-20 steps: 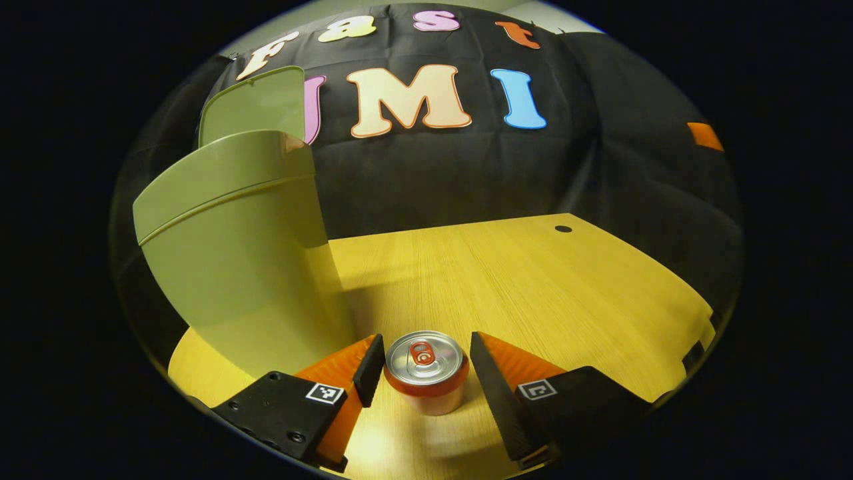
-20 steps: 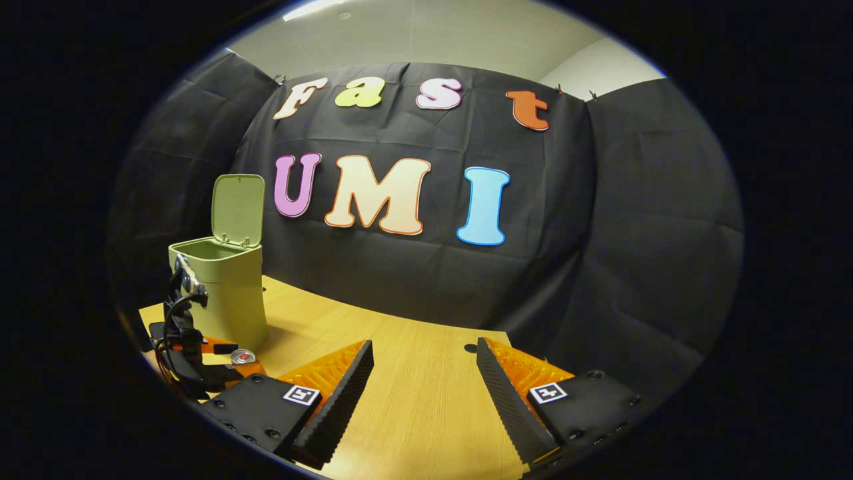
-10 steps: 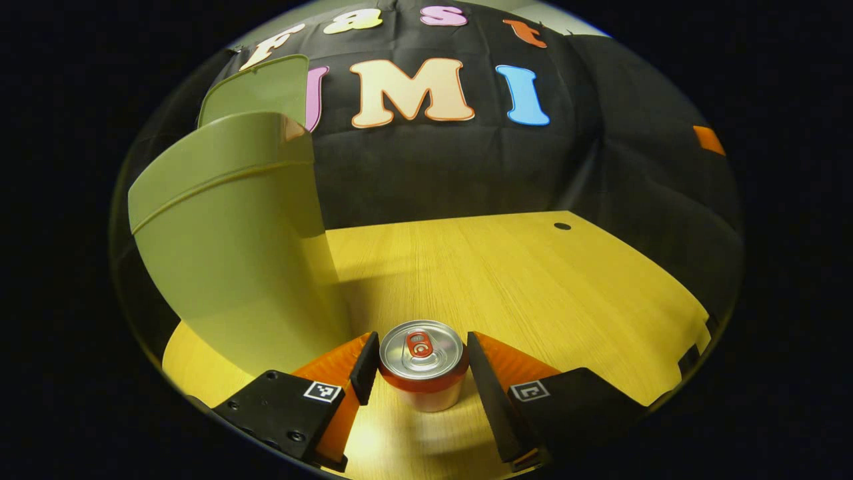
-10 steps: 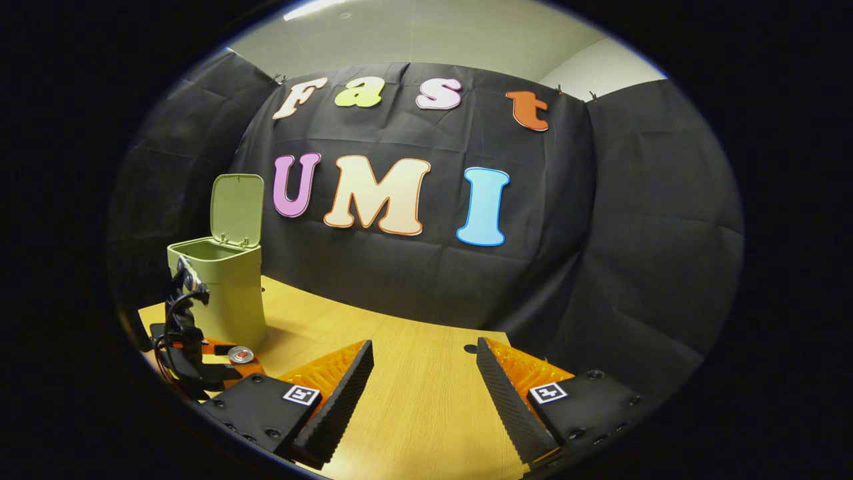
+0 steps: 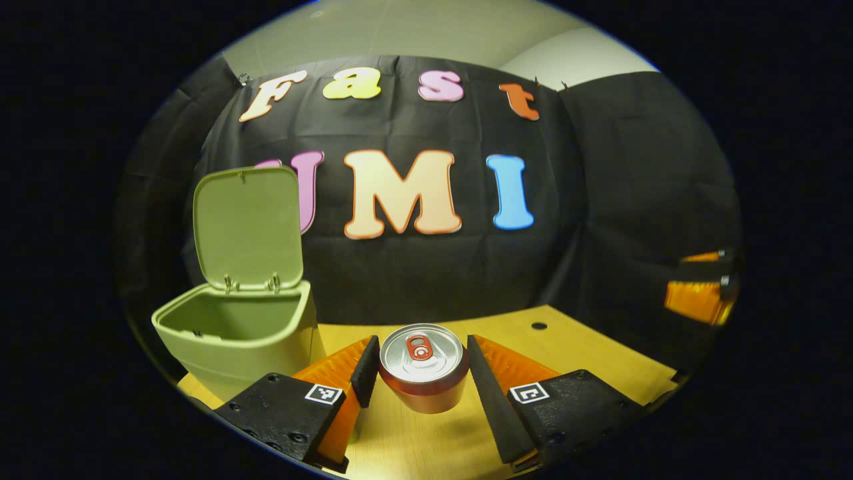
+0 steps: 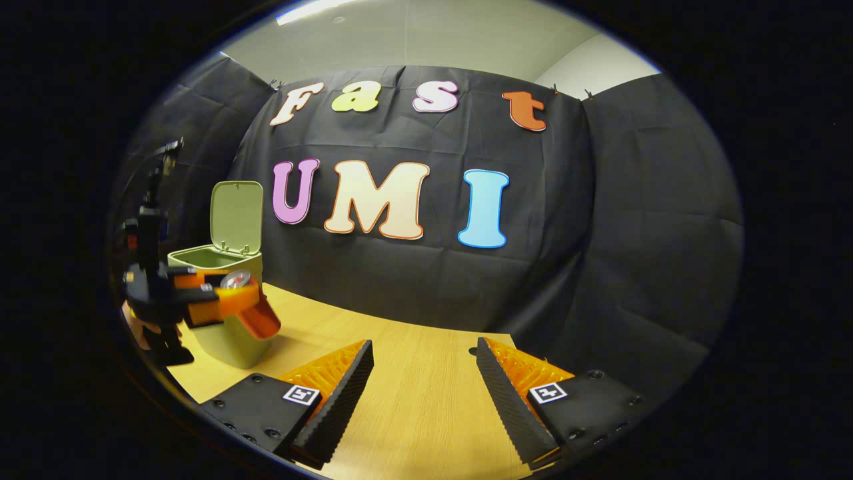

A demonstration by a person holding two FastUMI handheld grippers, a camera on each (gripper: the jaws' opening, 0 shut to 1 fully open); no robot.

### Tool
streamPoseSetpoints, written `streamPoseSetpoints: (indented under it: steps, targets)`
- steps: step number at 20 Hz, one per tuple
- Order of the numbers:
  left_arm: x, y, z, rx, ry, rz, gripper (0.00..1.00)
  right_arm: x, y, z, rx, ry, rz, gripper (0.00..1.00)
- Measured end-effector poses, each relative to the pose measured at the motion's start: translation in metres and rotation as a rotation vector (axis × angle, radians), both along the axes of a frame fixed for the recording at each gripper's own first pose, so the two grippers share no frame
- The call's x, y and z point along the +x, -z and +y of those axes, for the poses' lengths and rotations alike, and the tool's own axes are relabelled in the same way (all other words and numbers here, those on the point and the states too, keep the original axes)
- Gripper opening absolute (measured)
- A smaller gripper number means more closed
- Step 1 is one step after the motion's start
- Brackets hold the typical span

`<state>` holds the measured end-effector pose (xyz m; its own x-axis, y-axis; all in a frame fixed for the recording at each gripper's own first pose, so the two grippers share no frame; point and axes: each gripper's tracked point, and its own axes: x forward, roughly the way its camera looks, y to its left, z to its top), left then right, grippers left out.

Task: Press the lid of the desktop garbage bin to open it, pick up the crumpled paper on the desktop and throw it into the bin, then pick up the pop can on the desktop and drop it into the bin, and finally close the garbage bin lid.

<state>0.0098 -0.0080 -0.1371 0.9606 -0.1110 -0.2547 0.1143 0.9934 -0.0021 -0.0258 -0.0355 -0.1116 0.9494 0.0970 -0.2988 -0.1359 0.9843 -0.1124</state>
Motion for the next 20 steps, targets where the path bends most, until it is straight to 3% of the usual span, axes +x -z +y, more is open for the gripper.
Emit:
streamPoseSetpoints:
  steps: [5,9,14,20]
  targets:
    - [0.028,-0.072,0.033,-0.007,-0.074,-0.133,0.76,0.006,0.001,0.003,0.019,0.000,-0.003,0.98]
    - [0.034,-0.097,0.092,0.098,-0.188,-0.193,0.75,0.008,0.003,0.006,0.022,-0.010,-0.003,0.98]
    - [0.033,-0.081,0.156,0.177,-0.321,-0.161,0.75,0.013,0.011,0.015,0.016,-0.028,0.017,0.98]
    - [0.016,-0.045,0.197,0.189,-0.397,-0.071,0.75,0.015,0.013,0.028,0.009,-0.040,0.022,0.98]
